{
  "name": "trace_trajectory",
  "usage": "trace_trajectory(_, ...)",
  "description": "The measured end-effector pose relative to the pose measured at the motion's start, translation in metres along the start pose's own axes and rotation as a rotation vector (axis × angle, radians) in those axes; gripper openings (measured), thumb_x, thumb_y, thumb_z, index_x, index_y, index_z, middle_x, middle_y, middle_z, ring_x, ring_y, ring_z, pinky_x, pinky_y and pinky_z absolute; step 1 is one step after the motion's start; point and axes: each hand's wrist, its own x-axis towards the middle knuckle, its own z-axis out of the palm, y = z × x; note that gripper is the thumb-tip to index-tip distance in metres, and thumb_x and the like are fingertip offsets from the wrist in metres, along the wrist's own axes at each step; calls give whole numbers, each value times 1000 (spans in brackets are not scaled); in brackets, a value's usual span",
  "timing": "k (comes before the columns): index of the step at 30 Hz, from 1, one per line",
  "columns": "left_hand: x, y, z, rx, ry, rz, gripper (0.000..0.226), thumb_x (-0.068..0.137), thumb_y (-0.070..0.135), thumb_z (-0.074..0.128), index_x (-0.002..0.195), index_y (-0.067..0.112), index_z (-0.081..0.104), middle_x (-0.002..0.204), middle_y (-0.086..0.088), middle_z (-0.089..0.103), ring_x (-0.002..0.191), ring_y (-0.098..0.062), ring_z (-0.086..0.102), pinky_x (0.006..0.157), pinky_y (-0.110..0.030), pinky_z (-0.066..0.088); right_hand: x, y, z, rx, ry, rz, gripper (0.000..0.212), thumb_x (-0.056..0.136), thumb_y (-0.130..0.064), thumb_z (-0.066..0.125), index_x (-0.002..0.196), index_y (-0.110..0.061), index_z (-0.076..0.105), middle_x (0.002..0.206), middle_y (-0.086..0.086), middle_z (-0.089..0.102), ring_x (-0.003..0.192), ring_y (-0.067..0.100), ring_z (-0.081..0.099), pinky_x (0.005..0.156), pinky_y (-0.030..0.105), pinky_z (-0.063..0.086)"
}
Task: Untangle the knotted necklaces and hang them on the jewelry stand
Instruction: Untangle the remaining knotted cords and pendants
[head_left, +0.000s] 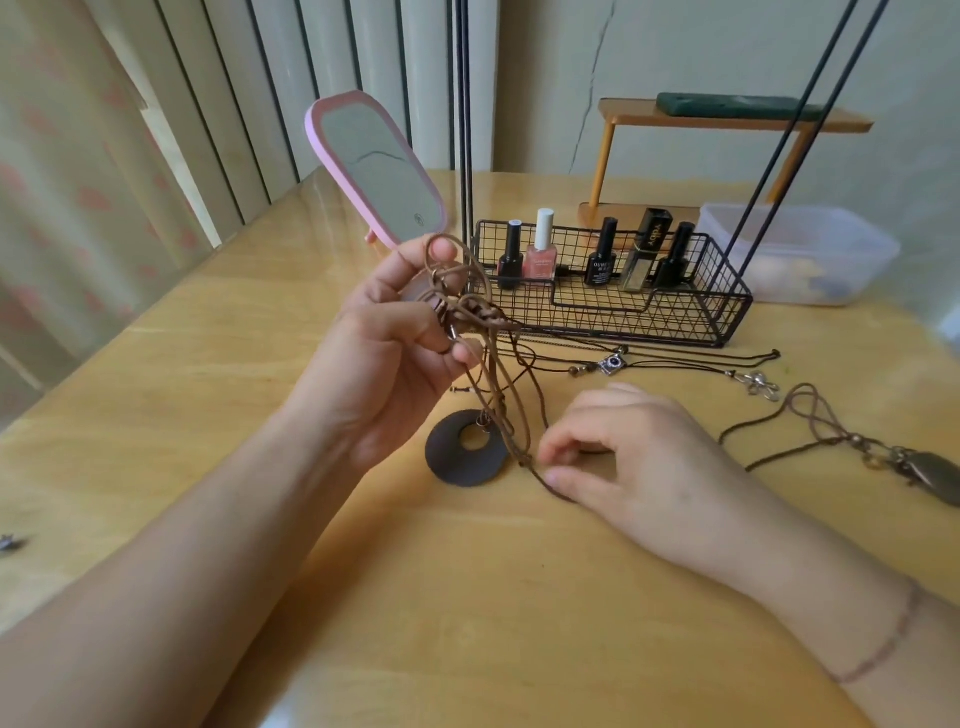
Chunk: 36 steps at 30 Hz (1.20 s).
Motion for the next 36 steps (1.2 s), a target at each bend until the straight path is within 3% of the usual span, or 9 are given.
trace_trajectory(7, -4, 3, 9, -129, -229, 1, 57, 58, -23, 44, 100, 14, 56, 91, -4, 56, 67, -13, 57, 57, -23, 50, 6, -22, -8, -48, -44, 170, 76, 48, -86, 58, 110, -43, 66, 87, -24, 58, 97, 1, 43, 83, 28, 46)
trace_trajectory(11, -5, 2, 14, -206, -397, 23, 55, 65, -19, 65, 109, 13, 54, 99, -6, 60, 81, -16, 66, 71, -25, 56, 10, -28, -3, 30, -30, 154, 58, 51, -84, 62, 96, -49, 59, 89, -33, 46, 96, -4, 44, 82, 27, 45)
trace_trajectory(14, -8, -1, 18, -199, -431, 28, 53, 73, -14, 67, 115, 15, 54, 101, -6, 63, 81, -16, 64, 77, -26, 57, 15, -23, 4, 181, -47, 123, 54, 57, -83, 63, 99, -50, 56, 104, -25, 53, 104, -4, 51, 90, 31, 49)
trace_trajectory(18, -9, 0, 19, -246, -418, 60, 63, 77, -19, 58, 128, 18, 52, 110, -9, 54, 87, -19, 67, 79, -27, 58, 17, -15, 13, 386, 89, -15, 18, 88, -41, 68, 88, -23, 71, 92, -10, 67, 96, 7, 61, 87, 36, 50)
trace_trajectory(24, -7, 6, 16, -112, -187, 183, 85, 77, -12, 57, 149, 30, 39, 119, -10, 46, 90, -14, 60, 74, -26, 57, 12, -2, -10, 412, 414, -117, 28, 102, -33, 40, 81, -22, 56, 71, -2, 59, 62, 22, 56, 60, 43, 44)
trace_trajectory(27, -9, -2, 17, -29, -103, 168, 91, 75, -14, 60, 149, 35, 40, 123, -9, 47, 83, -15, 57, 63, -26, 57, 10, 1, -22, 438, 556, -153, 24, 103, -30, 38, 83, -24, 50, 71, -3, 58, 65, 26, 56, 63, 46, 46)
trace_trajectory(30, -12, -9, 16, 163, -67, 111, 98, 73, -11, 66, 150, 41, 34, 119, -4, 53, 74, -14, 54, 47, -21, 46, 7, 1, -34, 542, 598, -157, 27, 105, -26, 39, 82, -16, 48, 71, -1, 58, 69, 33, 56, 69, 48, 50)
trace_trajectory(32, -11, -12, 11, 403, -76, 135, 100, 72, -9, 73, 151, 39, 33, 110, -2, 58, 69, -13, 52, 47, -18, 40, 4, 1, -44, 690, 574, -179, 25, 105, -24, 40, 82, -16, 47, 64, -7, 51, 66, 37, 52, 68, 39, 53)
trace_trajectory(36, -11, -17, 8, 852, -107, 185, 51, 81, 6, 76, 126, 25, 61, 82, 5, 62, 63, -10, 47, 57, -14, 42, 0, 5, -65, 790, 459, -175, 24, 100, -26, 44, 78, -23, 53, 56, -7, 38, 51, 25, 34, 51, 37, 42)
